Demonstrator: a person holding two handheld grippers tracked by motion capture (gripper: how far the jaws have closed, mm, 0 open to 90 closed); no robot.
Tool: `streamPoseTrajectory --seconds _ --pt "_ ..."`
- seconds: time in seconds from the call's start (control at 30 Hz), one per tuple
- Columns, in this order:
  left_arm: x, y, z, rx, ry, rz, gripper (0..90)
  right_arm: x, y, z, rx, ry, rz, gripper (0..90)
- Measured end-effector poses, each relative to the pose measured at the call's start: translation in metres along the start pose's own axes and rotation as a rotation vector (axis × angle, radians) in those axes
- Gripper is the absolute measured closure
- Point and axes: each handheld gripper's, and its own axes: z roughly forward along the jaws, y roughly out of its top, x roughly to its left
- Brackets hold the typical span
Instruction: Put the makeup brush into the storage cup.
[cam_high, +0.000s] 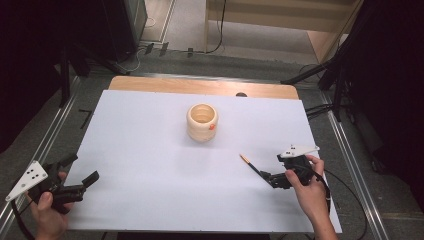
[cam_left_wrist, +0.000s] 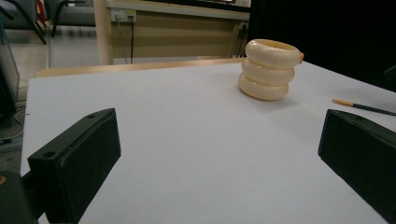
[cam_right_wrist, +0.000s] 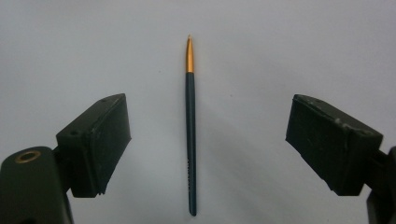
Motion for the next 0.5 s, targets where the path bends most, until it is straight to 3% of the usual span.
streamPoseTrajectory --seconds 0.2,0.27,0.3,0.5 --pt "0.001 0.000 -0.001 0.001 0.004 -0.003 0.0 -0.001 0.009 0.004 0.066 -0.003 0.017 14.4" --pt "0.001 0.000 -0.001 0.001 0.003 -0.004 0.0 -0.001 0.010 0.005 0.073 0.000 0.015 14.4" --pt "0.000 0.000 -0.001 0.000 0.002 -0.005 0.0 0.000 0.014 0.008 0.110 -0.005 0.013 14.4" --pt "0.001 -0.001 0.000 0.000 0.001 -0.008 0.0 0.003 0.022 0.014 0.174 -0.016 -0.005 14.4"
